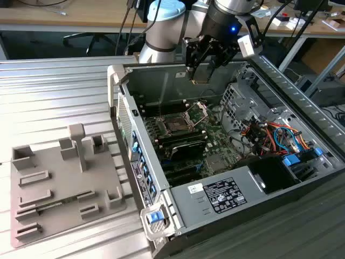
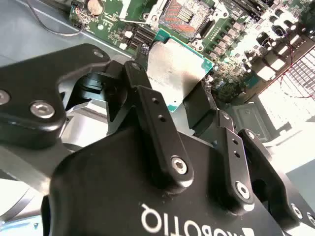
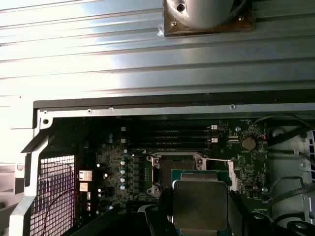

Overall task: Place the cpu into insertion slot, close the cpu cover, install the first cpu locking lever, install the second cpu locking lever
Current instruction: 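Place the cpu into insertion slot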

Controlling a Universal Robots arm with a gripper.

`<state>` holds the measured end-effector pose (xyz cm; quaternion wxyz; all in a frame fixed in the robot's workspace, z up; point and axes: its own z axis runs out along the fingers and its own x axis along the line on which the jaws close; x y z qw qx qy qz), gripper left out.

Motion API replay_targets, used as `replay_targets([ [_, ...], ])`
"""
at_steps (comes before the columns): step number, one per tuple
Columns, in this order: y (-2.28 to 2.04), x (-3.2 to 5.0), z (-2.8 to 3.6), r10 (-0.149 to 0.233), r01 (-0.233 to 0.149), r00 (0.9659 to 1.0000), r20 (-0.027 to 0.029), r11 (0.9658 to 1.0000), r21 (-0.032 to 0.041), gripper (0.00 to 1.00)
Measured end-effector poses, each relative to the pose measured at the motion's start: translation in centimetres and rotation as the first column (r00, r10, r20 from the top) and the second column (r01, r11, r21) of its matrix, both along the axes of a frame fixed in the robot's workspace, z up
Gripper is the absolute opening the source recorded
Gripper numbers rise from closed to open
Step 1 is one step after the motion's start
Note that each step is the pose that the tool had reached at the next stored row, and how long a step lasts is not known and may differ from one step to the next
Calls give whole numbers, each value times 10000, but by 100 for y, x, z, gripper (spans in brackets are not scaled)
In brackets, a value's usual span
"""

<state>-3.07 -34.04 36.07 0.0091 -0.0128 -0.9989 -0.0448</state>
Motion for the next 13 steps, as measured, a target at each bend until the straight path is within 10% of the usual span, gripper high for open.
replay_targets([
  [13,0,0,-20,0,0,10000,0,10000,0,55],
])
